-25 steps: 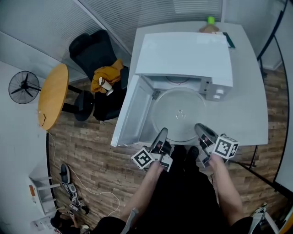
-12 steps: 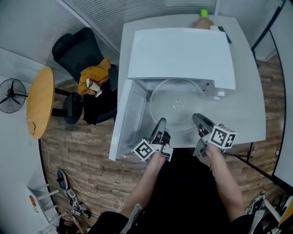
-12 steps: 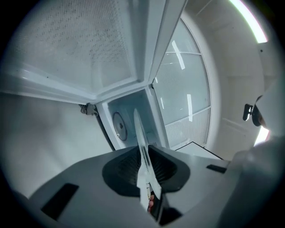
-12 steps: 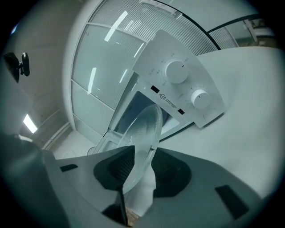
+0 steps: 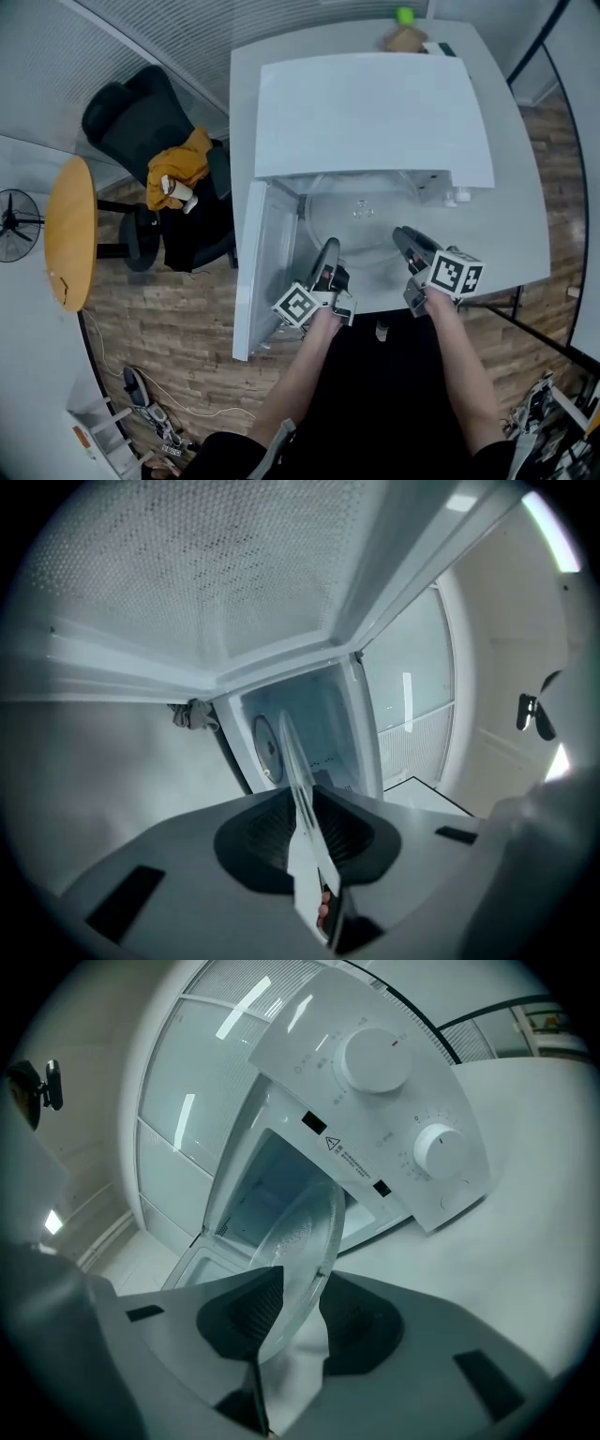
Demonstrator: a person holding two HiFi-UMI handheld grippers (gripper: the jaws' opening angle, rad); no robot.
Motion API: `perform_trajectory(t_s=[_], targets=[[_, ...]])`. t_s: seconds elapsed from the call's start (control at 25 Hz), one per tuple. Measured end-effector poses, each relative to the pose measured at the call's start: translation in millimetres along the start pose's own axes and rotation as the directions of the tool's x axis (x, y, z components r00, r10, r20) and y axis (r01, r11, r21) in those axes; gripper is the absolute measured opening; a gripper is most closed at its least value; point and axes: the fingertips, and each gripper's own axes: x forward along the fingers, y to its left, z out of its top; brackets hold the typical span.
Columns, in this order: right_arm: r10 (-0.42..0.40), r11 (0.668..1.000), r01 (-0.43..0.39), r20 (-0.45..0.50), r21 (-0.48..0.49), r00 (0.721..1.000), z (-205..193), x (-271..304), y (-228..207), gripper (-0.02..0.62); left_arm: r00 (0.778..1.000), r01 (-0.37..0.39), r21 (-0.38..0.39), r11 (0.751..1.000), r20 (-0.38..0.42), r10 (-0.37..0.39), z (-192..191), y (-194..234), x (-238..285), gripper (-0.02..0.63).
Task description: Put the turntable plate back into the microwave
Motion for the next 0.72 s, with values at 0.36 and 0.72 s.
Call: perform_trajectory(t_s=[0.36,0.72], targets=[[0.009,1.000,-0.008,0.022,-0.009,1.000,5,24,-10,0.130,1.000,0.017,0.029,0.999,0.017,-0.017,15,12,18,0.049],[0.050,0.998,-0.047,0.080,-0.045,0.996,29,57,-15,0.132,0.998,0.005,0.060,0.998,0.054,-0.008,38,21,50,0.052]])
